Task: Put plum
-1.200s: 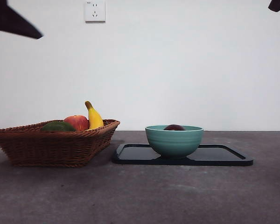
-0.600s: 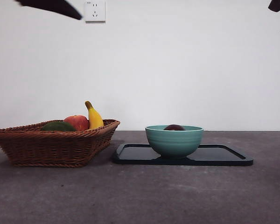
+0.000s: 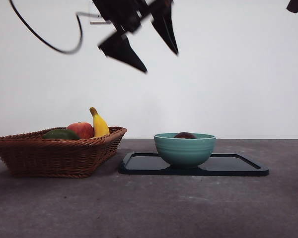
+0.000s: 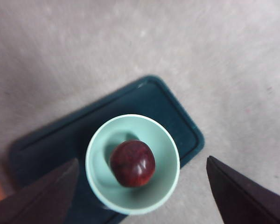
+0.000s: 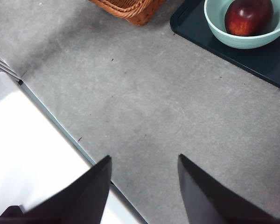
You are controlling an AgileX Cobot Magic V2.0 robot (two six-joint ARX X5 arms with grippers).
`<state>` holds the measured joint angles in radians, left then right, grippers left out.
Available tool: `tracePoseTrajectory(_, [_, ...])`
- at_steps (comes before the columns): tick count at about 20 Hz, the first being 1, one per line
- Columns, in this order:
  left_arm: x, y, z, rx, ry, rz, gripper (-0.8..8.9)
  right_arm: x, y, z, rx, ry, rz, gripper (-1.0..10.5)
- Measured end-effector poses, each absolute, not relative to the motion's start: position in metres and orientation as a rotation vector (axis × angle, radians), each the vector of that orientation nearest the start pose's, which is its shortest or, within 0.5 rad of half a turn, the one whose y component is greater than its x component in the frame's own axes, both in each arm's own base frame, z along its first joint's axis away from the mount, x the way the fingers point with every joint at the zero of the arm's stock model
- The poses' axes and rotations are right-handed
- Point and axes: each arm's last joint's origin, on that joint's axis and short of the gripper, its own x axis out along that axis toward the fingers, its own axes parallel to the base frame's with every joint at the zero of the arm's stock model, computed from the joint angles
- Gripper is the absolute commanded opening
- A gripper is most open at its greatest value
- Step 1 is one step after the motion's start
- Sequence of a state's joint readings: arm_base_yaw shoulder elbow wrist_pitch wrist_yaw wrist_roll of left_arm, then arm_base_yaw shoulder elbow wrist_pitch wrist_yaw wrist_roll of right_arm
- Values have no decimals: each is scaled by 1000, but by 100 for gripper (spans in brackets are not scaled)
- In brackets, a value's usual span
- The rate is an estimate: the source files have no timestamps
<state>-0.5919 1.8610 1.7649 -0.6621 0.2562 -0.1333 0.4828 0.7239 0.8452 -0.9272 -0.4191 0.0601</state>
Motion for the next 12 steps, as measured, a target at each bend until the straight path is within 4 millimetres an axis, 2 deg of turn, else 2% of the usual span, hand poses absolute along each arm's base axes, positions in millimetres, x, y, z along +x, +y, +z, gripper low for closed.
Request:
tracePoseTrajectory(5, [362, -272, 283, 62, 896, -732, 441, 104, 68, 300, 27, 858, 826, 225])
tracePoseTrajectory(12, [369, -299, 233, 127, 984, -702, 441, 104, 68, 300, 30, 859, 825, 225])
